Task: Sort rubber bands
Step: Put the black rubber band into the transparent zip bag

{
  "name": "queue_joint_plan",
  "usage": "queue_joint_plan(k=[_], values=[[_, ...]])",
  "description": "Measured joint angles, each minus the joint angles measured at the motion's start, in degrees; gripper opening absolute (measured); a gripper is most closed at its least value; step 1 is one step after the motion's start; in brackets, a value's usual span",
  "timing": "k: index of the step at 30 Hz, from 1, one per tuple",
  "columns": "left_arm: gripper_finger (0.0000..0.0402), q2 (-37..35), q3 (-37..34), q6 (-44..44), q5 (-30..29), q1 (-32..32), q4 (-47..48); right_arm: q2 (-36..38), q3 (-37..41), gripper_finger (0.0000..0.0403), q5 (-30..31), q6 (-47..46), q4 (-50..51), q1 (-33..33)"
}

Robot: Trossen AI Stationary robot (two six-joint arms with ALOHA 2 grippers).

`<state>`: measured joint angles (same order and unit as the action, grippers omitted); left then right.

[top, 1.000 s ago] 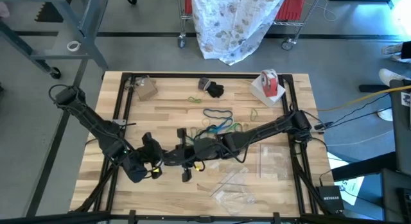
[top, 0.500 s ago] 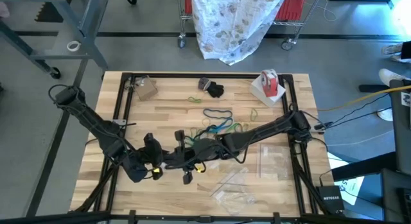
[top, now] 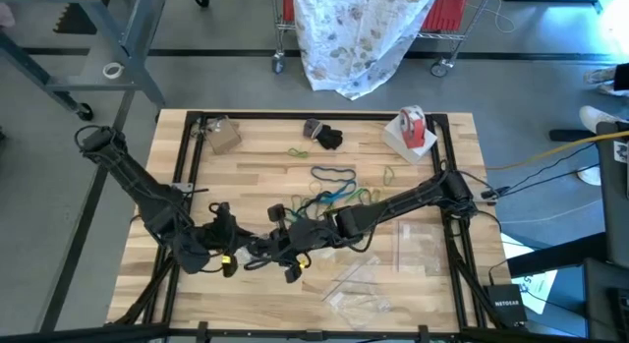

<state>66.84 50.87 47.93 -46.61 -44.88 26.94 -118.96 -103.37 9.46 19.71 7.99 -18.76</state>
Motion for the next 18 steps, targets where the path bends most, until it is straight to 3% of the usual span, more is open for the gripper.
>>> queue_joint_plan(k=[11, 18], values=[[0.0000, -1.1, 0.0, 0.0, -0.1, 1.9, 1.4, -0.7, 0.0, 0.0009, 0.1, -17.9, 5.9, 0.9], [0.0000, -0.7, 0.0, 1.2, 1.6, 3.1, 3.8, -2.5, 0.1, 0.0109, 6.7, -20.0, 8.6, 0.8]])
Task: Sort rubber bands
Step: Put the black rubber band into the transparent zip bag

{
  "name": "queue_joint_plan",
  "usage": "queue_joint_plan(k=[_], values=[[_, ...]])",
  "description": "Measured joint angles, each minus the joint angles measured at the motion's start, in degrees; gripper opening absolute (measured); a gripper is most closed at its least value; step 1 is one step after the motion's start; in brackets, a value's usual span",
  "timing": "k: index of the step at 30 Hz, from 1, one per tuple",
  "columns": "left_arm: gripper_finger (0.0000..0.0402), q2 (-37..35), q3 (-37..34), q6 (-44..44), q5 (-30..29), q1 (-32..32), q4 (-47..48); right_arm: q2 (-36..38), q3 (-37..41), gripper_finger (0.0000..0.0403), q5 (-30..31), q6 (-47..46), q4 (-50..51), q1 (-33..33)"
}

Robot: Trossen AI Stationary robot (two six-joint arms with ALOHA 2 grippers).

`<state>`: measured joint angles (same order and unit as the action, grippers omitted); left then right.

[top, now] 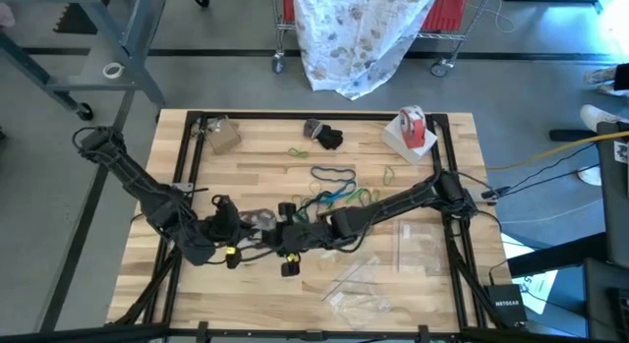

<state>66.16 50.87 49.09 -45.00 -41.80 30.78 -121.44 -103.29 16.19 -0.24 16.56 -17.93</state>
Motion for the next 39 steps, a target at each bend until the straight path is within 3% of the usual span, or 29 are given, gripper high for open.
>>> queue_joint_plan(k=[7, 18, 26, 39], values=[[0.0000, 0.2, 0.0, 5.3, 0.3, 0.0, 7.2, 1.0, -4.2, 0.0178, 2.4, 0.6, 3.1, 0.1], [0.0000, 0.3, 0.0, 15.2, 0.6, 0.0, 19.8, 1.0, -7.8, 0.0186, 2.8, -4.1, 23.2, 0.7], [0.0000, 0.3, 0.0, 16.5, 3.0, -0.5, 21.6, 0.9, 0.5, 0.0186, 2.2, -7.0, 30.0, 3.5], [0.0000, 0.3, 0.0, 15.0, 2.9, -1.4, 21.6, 0.8, 11.8, 0.0186, -8.0, -2.5, 24.1, 8.1]])
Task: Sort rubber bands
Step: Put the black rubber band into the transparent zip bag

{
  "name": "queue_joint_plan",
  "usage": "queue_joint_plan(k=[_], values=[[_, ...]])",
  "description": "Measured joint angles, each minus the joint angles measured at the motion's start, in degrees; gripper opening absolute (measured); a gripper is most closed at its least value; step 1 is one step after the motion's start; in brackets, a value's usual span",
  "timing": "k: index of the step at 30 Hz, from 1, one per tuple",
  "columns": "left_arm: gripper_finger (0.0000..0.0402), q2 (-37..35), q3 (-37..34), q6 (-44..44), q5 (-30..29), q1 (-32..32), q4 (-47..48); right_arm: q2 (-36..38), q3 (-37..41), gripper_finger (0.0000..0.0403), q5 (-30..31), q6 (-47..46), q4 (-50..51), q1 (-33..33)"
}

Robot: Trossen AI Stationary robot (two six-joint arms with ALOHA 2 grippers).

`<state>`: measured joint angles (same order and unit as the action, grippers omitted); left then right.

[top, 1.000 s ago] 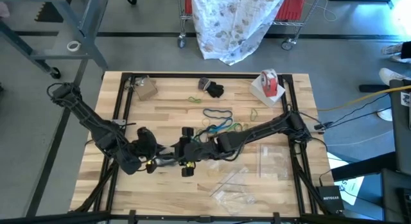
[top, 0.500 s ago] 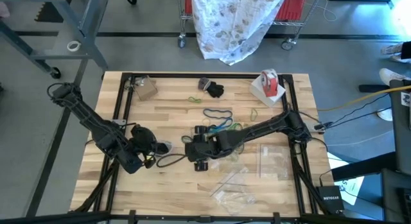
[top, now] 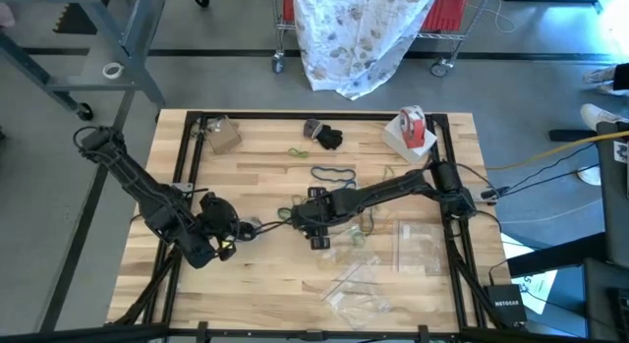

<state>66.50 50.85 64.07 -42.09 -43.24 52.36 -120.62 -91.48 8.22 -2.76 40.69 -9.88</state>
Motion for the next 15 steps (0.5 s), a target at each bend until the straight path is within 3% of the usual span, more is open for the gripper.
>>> queue_joint_plan(k=[7, 10, 13, 15], values=[[0.0000, 0.0, 0.0, -1.1, 0.0, 0.1, -0.4, 0.0, 4.9, 0.0167, -0.2, 0.0, -4.9, 1.3], [0.0000, 0.0, 0.0, -1.1, 0.0, 0.1, -0.4, 0.0, 5.3, 0.0119, 0.1, -0.3, -5.0, 1.4], [0.0000, 0.0, 0.0, -1.1, 0.0, 0.1, -0.4, 0.0, 4.5, 0.0038, 0.2, -0.3, -4.1, 1.2], [0.0000, 0.0, 0.0, -1.1, 0.0, 0.1, -0.4, 0.4, 2.9, 0.0013, 0.2, -0.6, -2.1, 0.6]])
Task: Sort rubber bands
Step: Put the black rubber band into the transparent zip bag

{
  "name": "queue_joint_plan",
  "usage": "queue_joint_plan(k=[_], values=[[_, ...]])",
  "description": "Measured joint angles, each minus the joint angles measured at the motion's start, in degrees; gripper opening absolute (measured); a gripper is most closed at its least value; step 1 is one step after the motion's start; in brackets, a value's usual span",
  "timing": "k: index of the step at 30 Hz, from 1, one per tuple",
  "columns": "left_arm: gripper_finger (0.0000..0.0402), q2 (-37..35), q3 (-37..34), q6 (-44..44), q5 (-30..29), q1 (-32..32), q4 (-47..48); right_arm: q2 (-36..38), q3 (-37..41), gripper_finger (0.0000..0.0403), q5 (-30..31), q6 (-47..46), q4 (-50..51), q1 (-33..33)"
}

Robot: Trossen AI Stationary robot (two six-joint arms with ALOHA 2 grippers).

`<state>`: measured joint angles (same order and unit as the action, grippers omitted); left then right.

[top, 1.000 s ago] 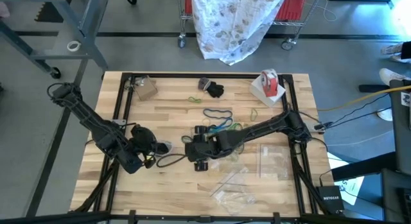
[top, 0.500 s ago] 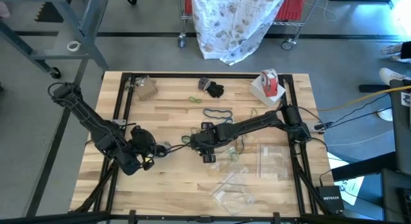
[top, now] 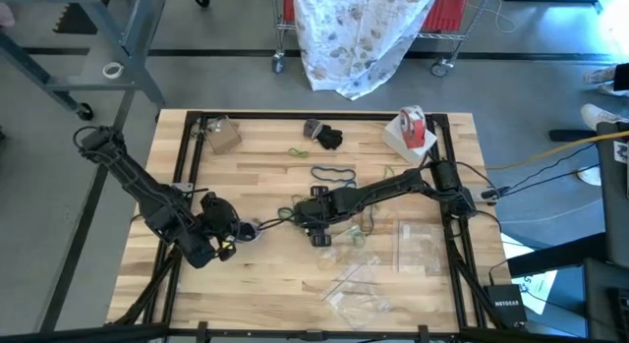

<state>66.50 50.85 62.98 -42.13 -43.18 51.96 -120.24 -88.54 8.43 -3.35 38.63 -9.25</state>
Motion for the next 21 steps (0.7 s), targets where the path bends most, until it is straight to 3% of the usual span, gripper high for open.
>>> queue_joint_plan(k=[10, 15, 21], values=[[0.0000, 0.9, 0.0, 0.0, 0.0, 0.0, -0.6, 4.1, -16.7, 0.0008, -0.4, -0.6, 5.1, -6.5], [0.0000, 2.8, 0.0, 0.0, 0.0, 0.0, -3.4, 4.4, -24.1, 0.0008, -2.0, 3.1, -0.2, -9.0], [0.0000, 4.5, 0.0, -4.8, 0.0, 0.0, -10.5, 4.4, -26.7, 0.0009, -1.8, 9.5, -9.9, -9.8]])
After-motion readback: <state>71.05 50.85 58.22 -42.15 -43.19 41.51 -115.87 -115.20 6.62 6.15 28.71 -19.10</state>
